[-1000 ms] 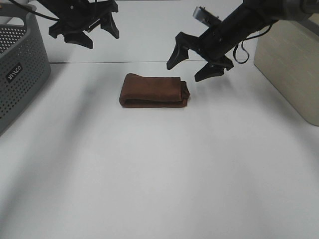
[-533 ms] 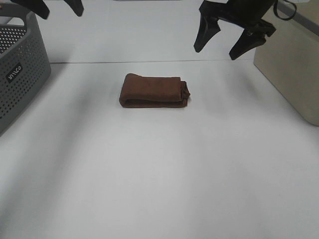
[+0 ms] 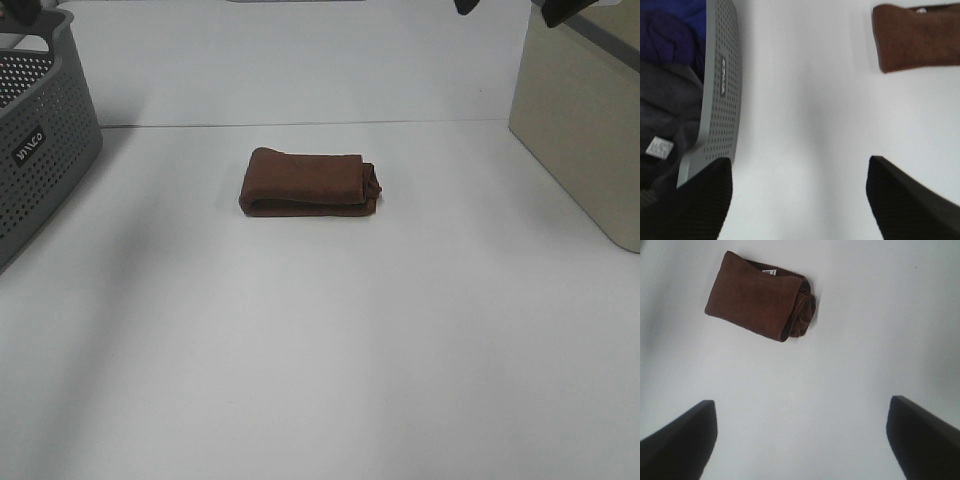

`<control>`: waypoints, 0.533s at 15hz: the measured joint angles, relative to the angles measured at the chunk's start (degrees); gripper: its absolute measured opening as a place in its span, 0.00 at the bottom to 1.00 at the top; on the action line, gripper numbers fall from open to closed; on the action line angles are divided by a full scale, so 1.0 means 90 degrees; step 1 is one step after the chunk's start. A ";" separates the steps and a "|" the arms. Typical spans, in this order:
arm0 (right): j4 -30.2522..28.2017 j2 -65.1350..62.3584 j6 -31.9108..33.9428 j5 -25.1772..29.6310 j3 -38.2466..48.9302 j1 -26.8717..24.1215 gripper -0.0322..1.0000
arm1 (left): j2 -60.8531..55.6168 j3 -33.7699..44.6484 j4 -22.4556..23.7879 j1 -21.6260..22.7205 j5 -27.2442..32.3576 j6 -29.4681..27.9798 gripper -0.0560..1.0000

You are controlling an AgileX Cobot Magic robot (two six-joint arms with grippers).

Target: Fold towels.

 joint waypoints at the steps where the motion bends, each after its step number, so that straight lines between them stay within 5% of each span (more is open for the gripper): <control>1: 0.0000 -0.0414 0.0000 0.0006 0.0439 0.0000 0.86 | -0.0522 0.0624 -0.0013 0.0000 0.0006 0.0000 0.73; 4: -0.0019 -0.1954 0.0000 0.0013 0.2362 0.0000 0.86 | -0.2642 0.2814 -0.0070 0.0000 0.0006 0.0000 0.73; 8: -0.0204 -0.3661 0.0000 -0.0121 0.4495 0.0000 0.86 | -0.4940 0.4711 -0.0146 0.0000 -0.0267 0.0146 0.73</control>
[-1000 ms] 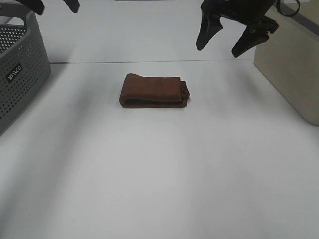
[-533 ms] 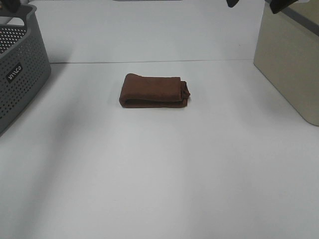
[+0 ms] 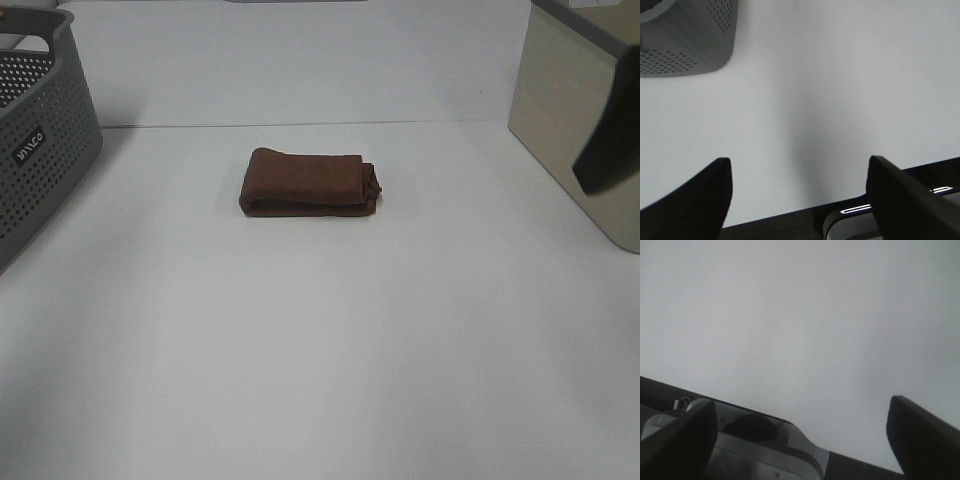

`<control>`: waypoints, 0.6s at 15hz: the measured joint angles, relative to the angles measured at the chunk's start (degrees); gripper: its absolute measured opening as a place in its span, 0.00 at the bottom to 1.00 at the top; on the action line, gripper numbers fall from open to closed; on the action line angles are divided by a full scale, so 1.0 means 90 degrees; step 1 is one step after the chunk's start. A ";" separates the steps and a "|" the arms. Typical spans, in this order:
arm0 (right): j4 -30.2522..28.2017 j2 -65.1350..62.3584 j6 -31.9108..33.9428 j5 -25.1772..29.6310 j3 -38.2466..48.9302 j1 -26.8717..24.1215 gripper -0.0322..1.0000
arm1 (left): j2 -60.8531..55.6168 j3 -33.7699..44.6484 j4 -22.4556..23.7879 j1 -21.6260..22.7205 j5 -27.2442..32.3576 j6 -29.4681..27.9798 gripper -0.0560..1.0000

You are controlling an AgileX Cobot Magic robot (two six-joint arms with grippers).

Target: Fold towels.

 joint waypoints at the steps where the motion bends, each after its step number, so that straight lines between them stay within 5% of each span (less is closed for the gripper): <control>1: -0.0013 -0.0433 0.0000 -0.0083 0.0535 0.0000 0.86 | -0.0528 0.0363 -0.0019 0.0000 -0.0095 0.0153 0.73; 9: -0.0465 -0.3877 -0.0057 -0.0802 0.3158 0.0000 0.86 | -0.3253 0.2139 -0.0987 0.0000 -0.0522 0.1604 0.73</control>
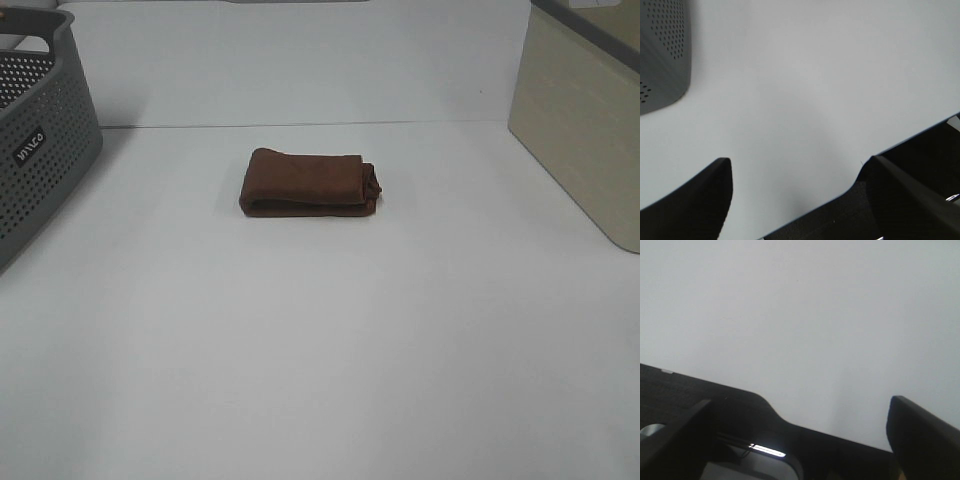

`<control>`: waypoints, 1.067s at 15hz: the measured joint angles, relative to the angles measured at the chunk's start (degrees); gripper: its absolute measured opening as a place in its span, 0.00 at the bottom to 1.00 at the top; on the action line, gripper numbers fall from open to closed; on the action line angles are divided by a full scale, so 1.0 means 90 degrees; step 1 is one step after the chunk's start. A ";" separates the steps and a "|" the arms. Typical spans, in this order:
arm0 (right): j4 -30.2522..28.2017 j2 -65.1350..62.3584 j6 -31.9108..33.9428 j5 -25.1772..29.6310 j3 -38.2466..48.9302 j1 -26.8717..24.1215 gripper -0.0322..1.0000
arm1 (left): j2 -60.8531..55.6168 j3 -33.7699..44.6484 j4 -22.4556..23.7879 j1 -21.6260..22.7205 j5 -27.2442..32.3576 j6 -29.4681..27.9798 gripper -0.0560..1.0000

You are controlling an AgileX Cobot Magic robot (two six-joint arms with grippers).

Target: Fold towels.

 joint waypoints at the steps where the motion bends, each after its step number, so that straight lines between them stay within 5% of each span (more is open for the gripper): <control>1: -0.0178 -0.0509 -0.0102 -0.0006 0.0166 0.0000 0.86 | -0.0076 0.0153 -0.0038 0.0000 -0.0197 0.0057 0.73; 6: -0.0255 -0.2502 -0.0401 -0.0038 0.0618 0.0000 0.86 | -0.0076 0.0376 -0.0095 0.0000 -0.0255 0.0083 0.73; 16: -0.0255 -0.2597 -0.0401 -0.0038 0.0618 0.0000 0.86 | -0.0076 0.0388 -0.0102 0.0000 -0.0223 0.0115 0.73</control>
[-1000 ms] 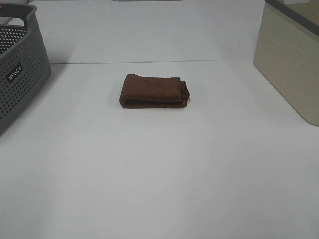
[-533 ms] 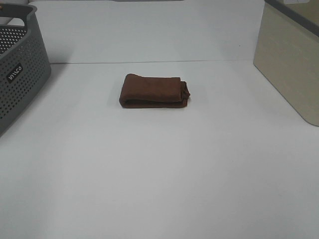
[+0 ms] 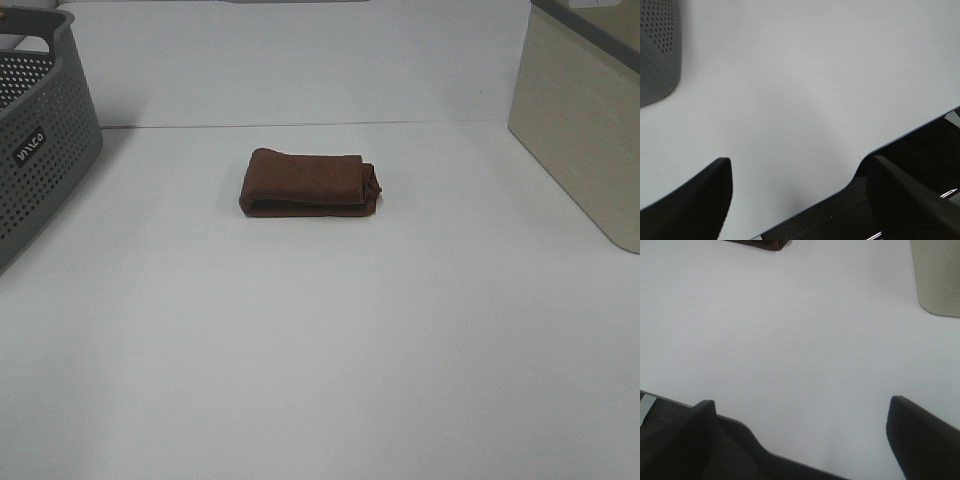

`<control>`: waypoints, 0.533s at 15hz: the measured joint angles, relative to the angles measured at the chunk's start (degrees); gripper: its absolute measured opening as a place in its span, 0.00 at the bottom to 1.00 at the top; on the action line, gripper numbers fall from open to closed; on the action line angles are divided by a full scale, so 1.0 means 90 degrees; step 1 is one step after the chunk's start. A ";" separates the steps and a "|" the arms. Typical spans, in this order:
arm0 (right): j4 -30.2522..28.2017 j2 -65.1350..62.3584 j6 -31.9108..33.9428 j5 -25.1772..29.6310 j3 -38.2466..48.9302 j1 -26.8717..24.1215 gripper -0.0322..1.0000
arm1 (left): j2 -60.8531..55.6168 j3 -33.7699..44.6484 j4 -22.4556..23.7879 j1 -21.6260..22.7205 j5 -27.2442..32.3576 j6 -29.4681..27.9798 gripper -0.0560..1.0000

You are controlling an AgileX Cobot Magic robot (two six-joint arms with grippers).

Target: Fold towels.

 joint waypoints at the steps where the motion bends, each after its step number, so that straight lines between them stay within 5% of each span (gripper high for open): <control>1: 0.0000 0.0000 0.0000 0.0000 0.0000 0.0000 0.86 | 0.0000 0.0000 -0.0019 0.0000 0.0000 0.0000 0.73; 8: 0.0000 0.0000 0.0000 0.0000 0.0000 0.0000 0.86 | 0.0000 0.0000 -0.0025 0.0000 0.0000 0.0000 0.73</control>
